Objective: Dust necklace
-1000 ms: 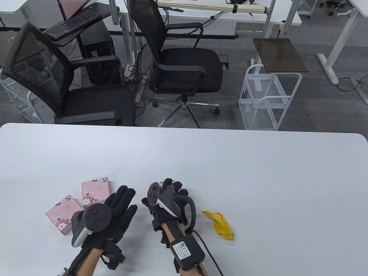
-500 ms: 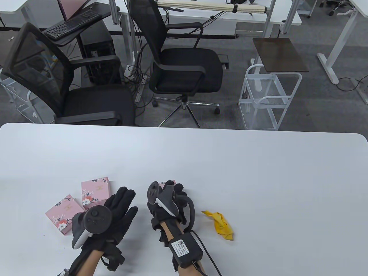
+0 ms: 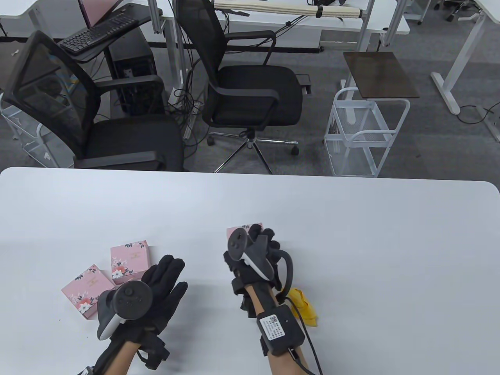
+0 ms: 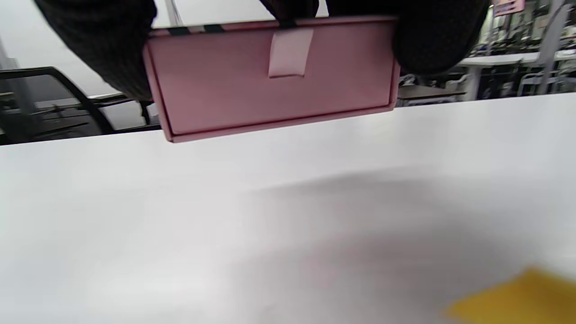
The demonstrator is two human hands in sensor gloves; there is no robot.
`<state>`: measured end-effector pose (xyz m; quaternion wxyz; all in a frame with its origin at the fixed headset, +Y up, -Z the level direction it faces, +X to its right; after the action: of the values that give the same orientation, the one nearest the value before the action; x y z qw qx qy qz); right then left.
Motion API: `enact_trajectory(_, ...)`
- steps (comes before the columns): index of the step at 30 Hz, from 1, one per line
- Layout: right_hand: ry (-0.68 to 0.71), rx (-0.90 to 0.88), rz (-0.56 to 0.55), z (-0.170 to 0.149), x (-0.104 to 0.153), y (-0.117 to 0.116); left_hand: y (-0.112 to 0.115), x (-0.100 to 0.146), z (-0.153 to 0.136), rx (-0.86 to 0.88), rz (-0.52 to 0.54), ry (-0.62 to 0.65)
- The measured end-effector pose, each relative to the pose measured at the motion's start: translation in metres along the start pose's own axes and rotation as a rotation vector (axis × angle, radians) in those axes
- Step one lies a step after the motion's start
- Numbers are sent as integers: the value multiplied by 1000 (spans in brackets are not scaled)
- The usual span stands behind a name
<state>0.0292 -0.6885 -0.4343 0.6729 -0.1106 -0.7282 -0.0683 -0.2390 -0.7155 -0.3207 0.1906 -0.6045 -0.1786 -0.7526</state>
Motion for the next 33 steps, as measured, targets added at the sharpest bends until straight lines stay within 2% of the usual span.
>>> enact_trajectory(4,-156,39,5,-77,-20,14,0,0,-1,0,1,-7)
enact_trajectory(9,-297,18,3,-147,-24,13,0,0,-1,1,-4,-14)
enact_trajectory(15,-363,-13,64,-194,-19,-6,0,0,-2,-9,-10,-23)
enact_trajectory(23,-314,14,68,-204,-13,-17,3,-1,-2,-27,-26,-31)
enact_trajectory(26,-280,35,12,-199,-7,-1,1,-1,-3,-22,-20,-35)
enact_trajectory(28,-223,51,-88,-186,2,19,-1,0,-5,-14,-15,-43)
enact_trajectory(30,-121,12,-184,-166,17,38,-5,0,-8,-8,-3,-55)
enact_trajectory(33,-18,-66,-229,-143,38,50,-11,0,-14,-23,18,-86)
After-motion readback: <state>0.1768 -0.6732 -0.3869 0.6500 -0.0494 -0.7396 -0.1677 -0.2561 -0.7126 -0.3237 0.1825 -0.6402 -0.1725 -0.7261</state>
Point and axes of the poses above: the tracker on the back of each hand, its own z axis roughly to the thumb side, its own x axis roughly from the fingertips to the wrist, y = z × x, the point moved 3 cm from there along -x, roughly from the wrist to the fingertips, and after that the axes turned 6 degrees about -x, right-handed, at the moved point
